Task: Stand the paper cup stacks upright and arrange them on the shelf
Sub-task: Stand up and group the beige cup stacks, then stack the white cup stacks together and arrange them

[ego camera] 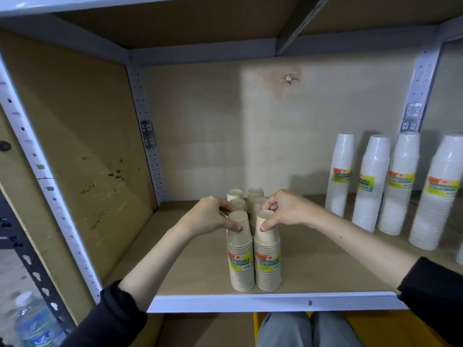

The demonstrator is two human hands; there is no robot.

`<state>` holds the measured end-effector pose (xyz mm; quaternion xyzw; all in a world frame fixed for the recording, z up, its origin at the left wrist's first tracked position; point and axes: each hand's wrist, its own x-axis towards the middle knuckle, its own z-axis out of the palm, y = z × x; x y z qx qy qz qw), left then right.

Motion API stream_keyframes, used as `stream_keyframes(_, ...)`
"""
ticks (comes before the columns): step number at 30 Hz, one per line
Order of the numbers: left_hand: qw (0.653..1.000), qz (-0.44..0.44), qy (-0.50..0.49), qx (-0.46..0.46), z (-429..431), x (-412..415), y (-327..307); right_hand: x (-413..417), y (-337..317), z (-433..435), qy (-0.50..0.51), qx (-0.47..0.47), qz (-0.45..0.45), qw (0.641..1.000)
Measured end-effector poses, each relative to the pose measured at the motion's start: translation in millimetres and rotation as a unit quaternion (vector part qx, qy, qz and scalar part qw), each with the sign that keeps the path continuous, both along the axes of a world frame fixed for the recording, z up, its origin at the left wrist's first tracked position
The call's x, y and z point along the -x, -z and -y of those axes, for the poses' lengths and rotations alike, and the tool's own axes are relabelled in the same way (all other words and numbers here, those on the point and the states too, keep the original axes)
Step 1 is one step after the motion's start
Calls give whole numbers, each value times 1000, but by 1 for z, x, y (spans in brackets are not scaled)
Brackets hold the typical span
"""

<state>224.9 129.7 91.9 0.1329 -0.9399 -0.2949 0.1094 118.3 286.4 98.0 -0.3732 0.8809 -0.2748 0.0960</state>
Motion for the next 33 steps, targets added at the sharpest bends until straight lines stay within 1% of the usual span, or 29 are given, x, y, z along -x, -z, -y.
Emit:
stream_keyframes(5,1000,-12,-12,-4,0,1,2,1,2,1,1,23,11,1000)
stream_keyframes(8,1000,-14,-19,-10,0,0,3,1,4,1,10,32,0,999)
stream_keyframes(14,999,-1,-18,-28,1,-2,3,2,6,4,8,26,-6,1000)
stream_keyframes(17,1000,3,-14,-20,1,-3,1,3,5,3,4,27,9,1000)
stream_keyframes(22,1000,-8,-9,8,5,-5,-8,6,2,0,4,87,29,996)
stream_keyframes(27,998,-43,9,53,-3,-2,-29,12,-17,-9,13,117,-11,993)
stream_keyframes(30,994,-72,22,77,-14,12,-45,26,-30,-23,52,135,-57,988)
stream_keyframes(33,992,-98,40,71,-28,37,-57,49,-43,-42,100,143,-96,980)
